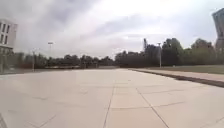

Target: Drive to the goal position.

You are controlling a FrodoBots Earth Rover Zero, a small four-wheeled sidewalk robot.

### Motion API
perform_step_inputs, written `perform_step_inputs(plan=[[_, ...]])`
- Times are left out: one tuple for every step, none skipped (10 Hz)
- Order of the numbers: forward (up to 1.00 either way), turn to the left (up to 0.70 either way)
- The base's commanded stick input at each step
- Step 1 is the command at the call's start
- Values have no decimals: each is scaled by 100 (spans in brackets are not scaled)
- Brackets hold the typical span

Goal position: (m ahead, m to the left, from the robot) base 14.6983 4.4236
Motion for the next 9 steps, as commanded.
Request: perform_step_inputs(plan=[[70,0],[70,0],[70,0],[70,0],[70,0],[70,0],[70,0],[70,0],[70,0]])
